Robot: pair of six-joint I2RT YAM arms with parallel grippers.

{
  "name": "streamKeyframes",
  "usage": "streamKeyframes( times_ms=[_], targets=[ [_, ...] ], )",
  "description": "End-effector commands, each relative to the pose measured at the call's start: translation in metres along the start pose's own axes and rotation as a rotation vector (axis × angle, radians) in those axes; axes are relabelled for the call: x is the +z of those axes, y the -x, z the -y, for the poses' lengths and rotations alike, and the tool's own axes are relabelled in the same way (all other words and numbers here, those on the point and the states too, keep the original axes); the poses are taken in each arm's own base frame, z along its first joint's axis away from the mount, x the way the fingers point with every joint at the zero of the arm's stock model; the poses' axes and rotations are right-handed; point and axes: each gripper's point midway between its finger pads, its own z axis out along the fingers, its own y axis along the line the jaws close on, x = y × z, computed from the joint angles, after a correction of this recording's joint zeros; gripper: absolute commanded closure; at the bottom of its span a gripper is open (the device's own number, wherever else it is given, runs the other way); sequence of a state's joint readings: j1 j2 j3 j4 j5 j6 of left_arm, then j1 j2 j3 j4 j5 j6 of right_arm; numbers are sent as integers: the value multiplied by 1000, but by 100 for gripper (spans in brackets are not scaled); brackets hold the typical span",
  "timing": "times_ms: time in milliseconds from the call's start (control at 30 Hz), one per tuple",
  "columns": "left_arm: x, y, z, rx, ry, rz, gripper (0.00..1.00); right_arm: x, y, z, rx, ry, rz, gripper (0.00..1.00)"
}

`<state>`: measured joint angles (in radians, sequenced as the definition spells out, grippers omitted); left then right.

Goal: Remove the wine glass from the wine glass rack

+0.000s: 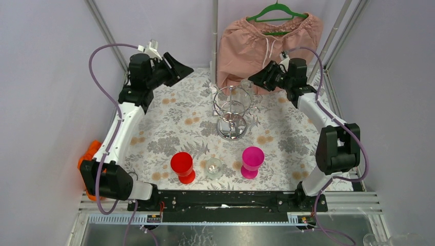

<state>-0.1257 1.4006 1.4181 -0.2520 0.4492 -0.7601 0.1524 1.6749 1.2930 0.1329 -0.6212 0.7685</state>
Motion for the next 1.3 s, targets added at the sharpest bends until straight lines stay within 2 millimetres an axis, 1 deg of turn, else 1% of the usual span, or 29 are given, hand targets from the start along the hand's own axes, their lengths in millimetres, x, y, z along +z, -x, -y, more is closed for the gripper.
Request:
streamKeyframes(
  times_ms=[0, 67, 200, 333, 433, 567, 733, 900, 1067, 1267],
  targets=[
    [-5, -9, 1, -4, -74, 6, 46, -4, 1, -16, -13, 74, -3, 55],
    [-4, -18, -6, -18, -71, -6, 47, -3, -1, -17, -8, 81, -12, 55],
    [-8, -27, -11, -33, -70, -10, 47, -2, -3, -14, -2, 78, -16, 56],
    [-10, -35, -17, -36, -59, -23, 47, -1, -5, -12, 7, 84, -21, 66],
    [-10, -41, -22, -43, -53, -33, 48, -1, -6, -14, 12, 91, -26, 70],
    [-12, -45, -24, -46, -48, -35, 49, -2, -7, -15, 14, 93, -30, 75],
    [-13, -48, -27, -49, -44, -38, 49, -4, -5, -15, 10, 86, -26, 85],
    [-13, -50, -29, -53, -44, -41, 50, -4, -2, -13, 11, 78, -17, 89],
    [-14, -50, -29, -49, -42, -38, 50, -6, 3, -8, 3, 48, -2, 100],
    [-15, -51, -31, -43, -30, -39, 50, -9, 13, -5, -35, 4, 25, 100]
  ],
)
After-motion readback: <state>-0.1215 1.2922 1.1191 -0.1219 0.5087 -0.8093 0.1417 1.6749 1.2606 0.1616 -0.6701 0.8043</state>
